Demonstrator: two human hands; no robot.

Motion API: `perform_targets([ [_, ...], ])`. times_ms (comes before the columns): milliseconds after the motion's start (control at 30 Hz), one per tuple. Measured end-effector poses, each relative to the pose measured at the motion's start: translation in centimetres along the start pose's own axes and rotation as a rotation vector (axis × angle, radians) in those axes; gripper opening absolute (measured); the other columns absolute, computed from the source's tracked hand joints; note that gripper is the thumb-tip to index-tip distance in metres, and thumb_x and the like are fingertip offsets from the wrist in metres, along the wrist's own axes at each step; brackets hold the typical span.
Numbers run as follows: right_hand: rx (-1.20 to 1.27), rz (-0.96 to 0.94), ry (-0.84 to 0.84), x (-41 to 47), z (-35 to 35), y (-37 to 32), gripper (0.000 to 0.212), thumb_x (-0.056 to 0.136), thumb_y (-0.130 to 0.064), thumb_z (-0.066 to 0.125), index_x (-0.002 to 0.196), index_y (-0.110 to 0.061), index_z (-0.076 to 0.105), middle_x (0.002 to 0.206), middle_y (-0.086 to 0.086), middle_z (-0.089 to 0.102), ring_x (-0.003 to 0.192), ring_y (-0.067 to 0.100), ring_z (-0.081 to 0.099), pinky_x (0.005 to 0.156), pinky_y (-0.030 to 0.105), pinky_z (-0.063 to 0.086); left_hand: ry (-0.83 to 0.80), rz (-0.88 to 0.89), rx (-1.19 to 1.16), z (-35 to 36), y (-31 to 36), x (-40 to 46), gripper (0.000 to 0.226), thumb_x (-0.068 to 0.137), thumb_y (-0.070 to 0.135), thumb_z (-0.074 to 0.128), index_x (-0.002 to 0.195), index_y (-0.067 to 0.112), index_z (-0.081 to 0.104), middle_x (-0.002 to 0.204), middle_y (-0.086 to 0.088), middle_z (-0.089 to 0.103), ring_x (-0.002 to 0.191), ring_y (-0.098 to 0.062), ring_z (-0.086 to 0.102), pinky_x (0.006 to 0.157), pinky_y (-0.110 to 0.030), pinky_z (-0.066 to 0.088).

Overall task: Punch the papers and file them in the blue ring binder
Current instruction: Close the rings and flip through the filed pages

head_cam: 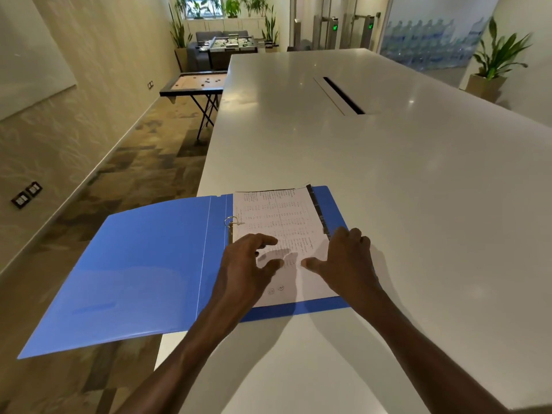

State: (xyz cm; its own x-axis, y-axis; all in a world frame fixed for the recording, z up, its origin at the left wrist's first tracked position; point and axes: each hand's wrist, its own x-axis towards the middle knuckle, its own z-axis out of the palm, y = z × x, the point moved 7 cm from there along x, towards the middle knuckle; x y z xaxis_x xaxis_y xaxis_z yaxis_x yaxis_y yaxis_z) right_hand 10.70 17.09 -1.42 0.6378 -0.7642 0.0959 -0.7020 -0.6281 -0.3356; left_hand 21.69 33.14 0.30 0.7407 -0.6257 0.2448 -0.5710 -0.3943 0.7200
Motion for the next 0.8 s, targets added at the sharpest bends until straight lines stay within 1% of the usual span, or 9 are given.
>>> perform_targets([
  [100,-0.048,0.043,-0.073,-0.6,0.2,0.8,0.085,0.064,-0.072,0.068,0.117,-0.010,0.045,0.112,0.010,0.053,0.104,0.021,0.050,0.078,0.026,0.038,-0.052,-0.030,0.061,1.3,0.3,-0.4,0.048,0.078,0.030,0.080,0.123,0.027,0.063,0.126,0.008,0.063,0.100,-0.002,0.054,0.074,-0.014,0.044],
  [200,-0.085,0.055,-0.149,-1.2,0.8,0.7,0.087,0.063,-0.073,0.068,0.119,-0.011,0.044,0.115,0.009,0.052,0.106,0.021,0.050,0.079,0.026,0.038,-0.093,-0.031,0.160,2.3,0.7,-0.8,0.056,0.081,0.031,0.078,0.133,0.024,0.056,0.135,0.003,0.059,0.117,-0.013,0.057,0.090,-0.026,0.048],
  [267,-0.118,0.042,-0.149,-1.5,0.9,0.3,0.084,0.066,-0.072,0.067,0.118,-0.010,0.046,0.115,0.009,0.054,0.105,0.020,0.051,0.078,0.025,0.037,-0.129,-0.032,0.228,2.8,0.9,-1.0,0.058,0.084,0.028,0.075,0.136,0.020,0.053,0.138,0.000,0.057,0.123,-0.019,0.056,0.097,-0.032,0.049],
  [367,-0.165,0.026,-0.145,-1.8,0.8,-0.3,0.078,0.070,-0.070,0.064,0.116,-0.009,0.050,0.111,0.008,0.058,0.102,0.019,0.053,0.077,0.024,0.039,-0.196,-0.040,0.310,3.5,0.9,-1.2,0.051,0.088,0.028,0.070,0.135,0.017,0.055,0.136,-0.003,0.059,0.119,-0.021,0.058,0.089,-0.026,0.050],
  [433,-0.218,0.005,-0.142,-2.0,0.7,-0.9,0.071,0.076,-0.066,0.062,0.115,-0.008,0.051,0.107,0.007,0.060,0.098,0.018,0.054,0.075,0.023,0.039,-0.238,-0.055,0.358,3.8,0.8,-1.2,0.043,0.090,0.030,0.067,0.130,0.016,0.057,0.133,-0.004,0.061,0.114,-0.020,0.060,0.078,-0.018,0.046],
  [500,-0.242,-0.002,-0.122,-2.1,0.4,-1.2,0.063,0.081,-0.061,0.061,0.115,-0.008,0.053,0.106,0.007,0.061,0.095,0.017,0.055,0.076,0.022,0.043,-0.280,-0.067,0.405,4.1,0.9,-1.0,0.036,0.093,0.029,0.064,0.126,0.015,0.059,0.131,-0.005,0.062,0.111,-0.020,0.061,0.073,-0.016,0.041],
  [600,-0.245,-0.001,-0.137,-1.6,0.2,-1.1,0.056,0.084,-0.055,0.062,0.114,-0.009,0.054,0.106,0.007,0.062,0.096,0.017,0.056,0.081,0.023,0.047,-0.340,-0.071,0.475,4.9,1.1,-0.7,0.031,0.097,0.026,0.058,0.125,0.013,0.058,0.130,-0.006,0.062,0.110,-0.019,0.061,0.075,-0.019,0.042],
  [733,-0.214,0.033,-0.188,-1.3,0.5,-1.0,0.053,0.084,-0.050,0.065,0.116,-0.009,0.054,0.109,0.010,0.060,0.095,0.015,0.055,0.078,0.019,0.047,-0.402,-0.049,0.578,5.8,1.4,-0.3,0.029,0.099,0.024,0.055,0.125,0.012,0.058,0.126,-0.006,0.063,0.110,-0.019,0.060,0.076,-0.020,0.038],
  [800,-0.200,0.055,-0.193,-1.2,0.5,-1.0,0.052,0.084,-0.048,0.066,0.117,-0.009,0.053,0.109,0.010,0.059,0.094,0.015,0.054,0.079,0.019,0.049,-0.420,-0.050,0.604,6.2,1.4,-0.3,0.030,0.099,0.024,0.055,0.127,0.011,0.058,0.125,-0.007,0.062,0.111,-0.020,0.059,0.080,-0.022,0.043],
])
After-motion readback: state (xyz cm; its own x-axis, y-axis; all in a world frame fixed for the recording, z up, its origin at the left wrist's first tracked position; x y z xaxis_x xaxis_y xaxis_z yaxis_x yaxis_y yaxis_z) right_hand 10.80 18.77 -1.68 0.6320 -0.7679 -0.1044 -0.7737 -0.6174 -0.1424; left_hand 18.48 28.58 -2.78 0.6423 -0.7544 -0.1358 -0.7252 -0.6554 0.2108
